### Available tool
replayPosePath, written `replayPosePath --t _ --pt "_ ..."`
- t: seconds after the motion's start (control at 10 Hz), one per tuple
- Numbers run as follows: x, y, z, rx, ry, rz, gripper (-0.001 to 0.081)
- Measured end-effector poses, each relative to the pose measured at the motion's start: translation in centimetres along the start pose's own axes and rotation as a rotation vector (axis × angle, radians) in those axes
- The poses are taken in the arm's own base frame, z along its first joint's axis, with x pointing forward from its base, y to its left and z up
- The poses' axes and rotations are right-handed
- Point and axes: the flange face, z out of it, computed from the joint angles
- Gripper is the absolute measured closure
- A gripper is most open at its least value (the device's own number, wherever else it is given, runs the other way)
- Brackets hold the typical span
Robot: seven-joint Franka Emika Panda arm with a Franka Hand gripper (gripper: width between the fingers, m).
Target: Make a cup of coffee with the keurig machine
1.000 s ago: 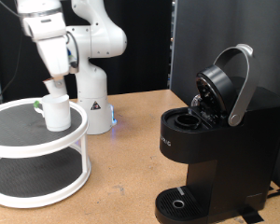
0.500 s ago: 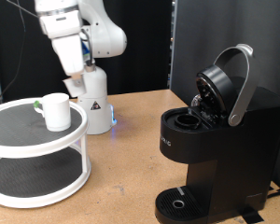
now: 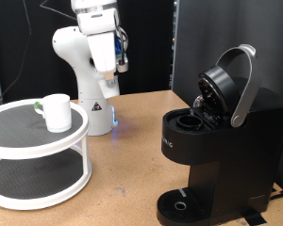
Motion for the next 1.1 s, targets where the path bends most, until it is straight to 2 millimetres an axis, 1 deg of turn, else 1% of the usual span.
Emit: replayPosePath --t 0.2,0.3,0.4,0.6,1.1 --pt "0.2 -0.3 0.1 0.006 0.004 0.007 0.0441" --pt "1.2 -1.0 0.1 0.016 0.039 0.031 0.0441" --pt "2.4 -1.9 0.0 0.032 0.064 0.048 0.0441" --pt "4.8 -3.2 -0.3 0.061 0.054 0.018 0.0441" --pt "11.1 -4.6 -1.0 0.079 0.047 -0.073 0.0450"
